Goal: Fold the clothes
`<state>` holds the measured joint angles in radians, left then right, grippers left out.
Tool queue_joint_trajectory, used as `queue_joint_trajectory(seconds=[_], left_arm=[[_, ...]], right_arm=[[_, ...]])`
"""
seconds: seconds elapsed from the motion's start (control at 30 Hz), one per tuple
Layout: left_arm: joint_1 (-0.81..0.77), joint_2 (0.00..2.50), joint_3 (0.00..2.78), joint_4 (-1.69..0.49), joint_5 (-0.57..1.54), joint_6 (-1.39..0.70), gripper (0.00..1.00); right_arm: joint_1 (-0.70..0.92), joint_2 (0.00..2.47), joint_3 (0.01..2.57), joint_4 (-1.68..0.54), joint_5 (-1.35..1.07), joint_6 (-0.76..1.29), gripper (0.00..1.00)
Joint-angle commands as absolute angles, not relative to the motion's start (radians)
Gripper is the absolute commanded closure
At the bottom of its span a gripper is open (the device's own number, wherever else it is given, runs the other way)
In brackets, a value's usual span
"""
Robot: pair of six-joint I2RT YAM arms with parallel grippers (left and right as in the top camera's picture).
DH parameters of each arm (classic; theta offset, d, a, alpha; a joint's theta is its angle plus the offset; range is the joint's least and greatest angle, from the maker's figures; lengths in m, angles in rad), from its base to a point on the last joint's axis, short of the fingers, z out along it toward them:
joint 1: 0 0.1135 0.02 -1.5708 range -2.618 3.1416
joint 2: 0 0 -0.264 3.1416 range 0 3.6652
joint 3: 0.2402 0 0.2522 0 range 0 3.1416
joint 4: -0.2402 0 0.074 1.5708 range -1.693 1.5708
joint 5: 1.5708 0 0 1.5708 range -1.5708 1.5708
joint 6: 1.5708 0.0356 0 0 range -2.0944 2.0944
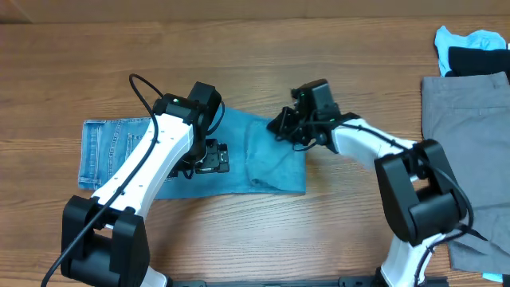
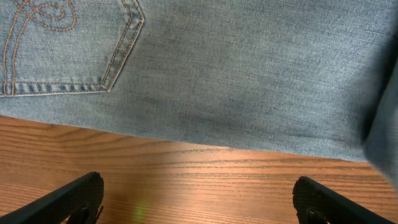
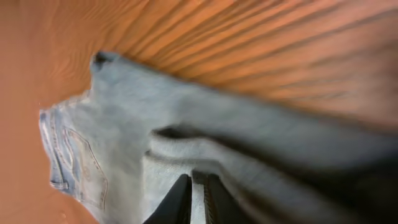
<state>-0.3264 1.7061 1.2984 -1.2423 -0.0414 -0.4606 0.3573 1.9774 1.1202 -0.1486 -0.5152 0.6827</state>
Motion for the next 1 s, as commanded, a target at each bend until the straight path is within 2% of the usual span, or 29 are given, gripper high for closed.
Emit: queue_joint_trajectory(seconds=[0.0, 0.23, 0.4, 0.47, 0.53, 0.67, 0.97], left_arm=[[-0.321, 1.713, 1.295, -1.245, -0.051, -0.442, 0.00], [-0.321, 1.713, 1.295, -1.247, -0.051, -0.442, 0.00], [-0.321, 1.713, 1.295, -1.245, -0.051, -0.442, 0.00], [-0.321, 1.713, 1.295, -1.245, -0.051, -0.442, 0.00], [-0.321, 1.713, 1.295, -1.245, -0.051, -0.451, 0.00], [-0.321, 1.713, 1.295, -1.236, -0.051, -0.461, 0.00], [-0.321, 1.713, 1.295, -1.231, -0.051, -0.461, 0.00]], right_arm=[[0.290, 2.032, 1.127, -0.144, -0.590, 0.653, 0.87], [0.231, 1.999, 1.158, -0.139, -0.712, 0.642, 0.88], [0.232, 1.832, 1.178, -0.163, -0.808, 0.650, 0.83], [0.250, 1.782, 1.178, -0.222, -0.840, 0.644, 0.82], [0.292, 1.763, 1.178, -0.329, -0.875, 0.554, 0.76], [0.366, 1.787, 1.167, -0.446, -0.846, 0.493, 0.75], [0.468, 1.849, 1.085, -0.423, -0.786, 0.535, 0.73]])
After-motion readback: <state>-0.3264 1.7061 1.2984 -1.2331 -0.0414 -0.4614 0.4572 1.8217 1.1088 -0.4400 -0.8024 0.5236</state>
